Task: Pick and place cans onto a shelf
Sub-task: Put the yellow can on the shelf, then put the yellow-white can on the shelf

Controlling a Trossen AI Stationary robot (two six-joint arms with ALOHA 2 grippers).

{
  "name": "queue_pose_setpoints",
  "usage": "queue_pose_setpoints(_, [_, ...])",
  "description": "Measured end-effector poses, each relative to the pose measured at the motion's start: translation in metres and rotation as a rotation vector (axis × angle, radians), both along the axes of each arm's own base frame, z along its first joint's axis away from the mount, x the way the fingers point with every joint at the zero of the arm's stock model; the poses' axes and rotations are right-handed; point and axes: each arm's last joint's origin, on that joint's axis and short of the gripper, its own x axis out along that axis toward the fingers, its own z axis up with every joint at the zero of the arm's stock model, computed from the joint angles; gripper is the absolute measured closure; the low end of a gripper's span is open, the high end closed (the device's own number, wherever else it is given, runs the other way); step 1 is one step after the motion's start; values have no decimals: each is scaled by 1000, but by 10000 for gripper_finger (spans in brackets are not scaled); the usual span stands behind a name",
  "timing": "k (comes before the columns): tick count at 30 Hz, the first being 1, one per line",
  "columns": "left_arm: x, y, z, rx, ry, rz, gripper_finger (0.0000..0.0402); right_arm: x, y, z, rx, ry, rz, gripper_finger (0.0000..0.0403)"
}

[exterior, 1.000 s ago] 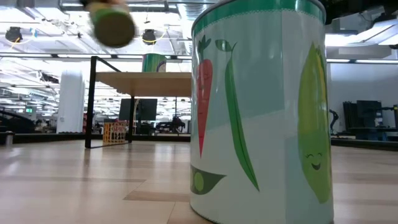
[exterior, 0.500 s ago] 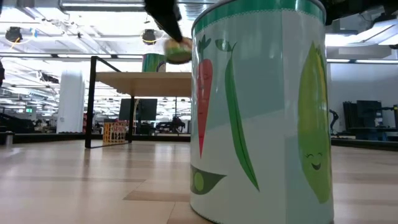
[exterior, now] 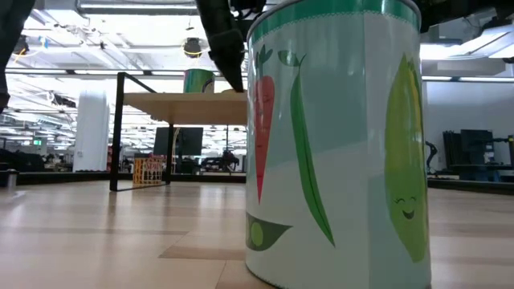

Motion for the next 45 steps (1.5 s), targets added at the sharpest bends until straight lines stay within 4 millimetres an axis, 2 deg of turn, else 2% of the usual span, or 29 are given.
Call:
queue_pose_setpoints(10, [3, 13, -1, -62, -64, -9, 395, 0, 0, 0, 9, 0, -2, 392])
queue_pose_setpoints(21, [5, 14, -10, -69, -17, 4, 391, 0, 0, -1, 19, 8, -3, 392])
queue_pose_setpoints(25, [5, 13, -10, -66, -15, -4, 370, 0, 0, -2, 23, 20, -5, 392])
queue_pose_setpoints(32, [5, 12, -10, -58, -9, -28, 309, 0, 0, -2, 26, 20, -5, 392])
queue_pose_setpoints(41, [7, 1, 21, -64, -61, -74, 261, 0, 0, -3, 44, 22, -8, 392])
queue_pose_setpoints(45, [-5, -13, 43, -40, -103, -123, 260, -1, 2, -4, 48, 35, 2, 392])
